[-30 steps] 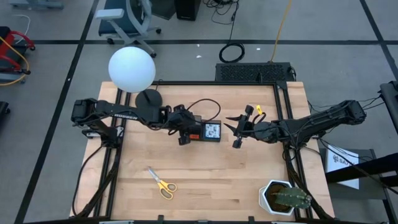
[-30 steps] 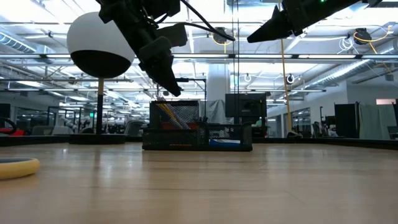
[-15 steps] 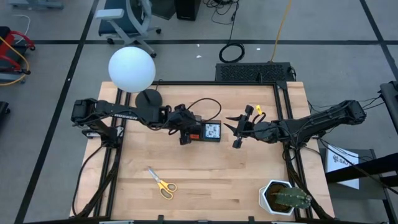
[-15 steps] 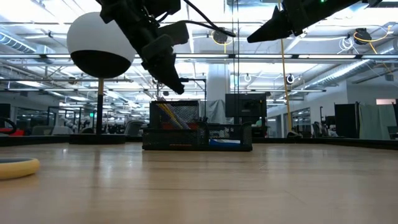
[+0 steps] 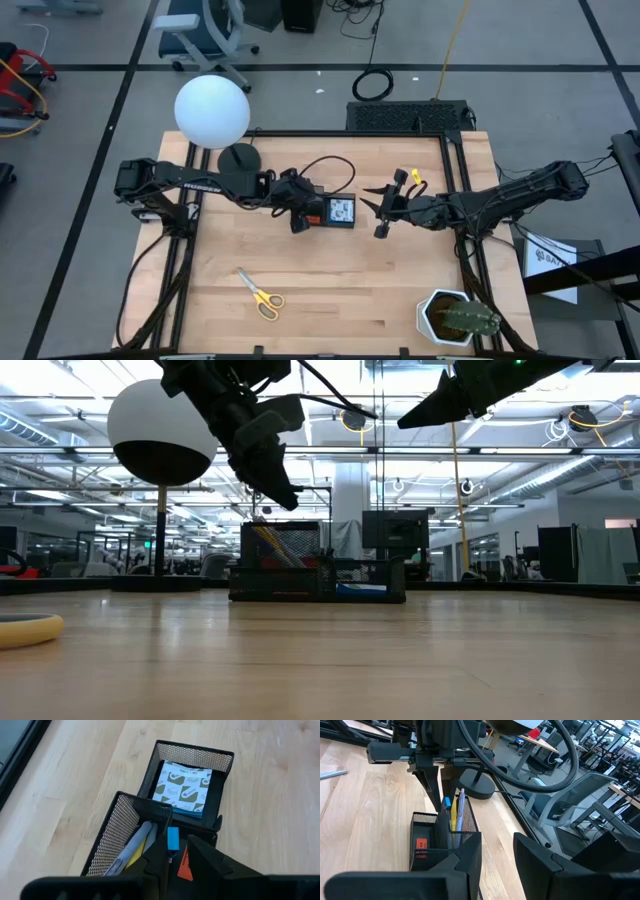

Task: Pick and place office supplies into organizer
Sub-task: Put the blue binder clip into the desk organizer

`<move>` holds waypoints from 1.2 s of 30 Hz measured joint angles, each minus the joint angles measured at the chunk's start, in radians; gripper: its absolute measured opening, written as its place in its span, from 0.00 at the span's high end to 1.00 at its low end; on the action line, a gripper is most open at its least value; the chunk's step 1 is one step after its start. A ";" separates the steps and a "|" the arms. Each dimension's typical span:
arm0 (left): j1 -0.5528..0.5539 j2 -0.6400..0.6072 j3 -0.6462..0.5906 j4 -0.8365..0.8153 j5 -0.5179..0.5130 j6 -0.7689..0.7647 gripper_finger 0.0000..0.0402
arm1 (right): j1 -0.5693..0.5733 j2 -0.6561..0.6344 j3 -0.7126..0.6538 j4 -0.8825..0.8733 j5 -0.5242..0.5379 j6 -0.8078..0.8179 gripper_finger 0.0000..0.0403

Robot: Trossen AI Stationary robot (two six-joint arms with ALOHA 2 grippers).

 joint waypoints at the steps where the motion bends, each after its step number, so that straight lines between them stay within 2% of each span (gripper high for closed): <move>1: 0.000 0.000 0.000 0.000 0.000 0.000 0.80 | 0.000 0.000 0.000 0.000 0.000 0.000 0.74; 27: -0.006 0.000 0.000 0.007 0.017 0.019 0.80 | 0.000 0.000 0.000 0.000 0.000 0.000 0.74; 36: -0.027 0.000 0.000 0.034 0.024 0.046 0.73 | 0.000 0.000 0.000 0.000 0.000 -0.003 0.74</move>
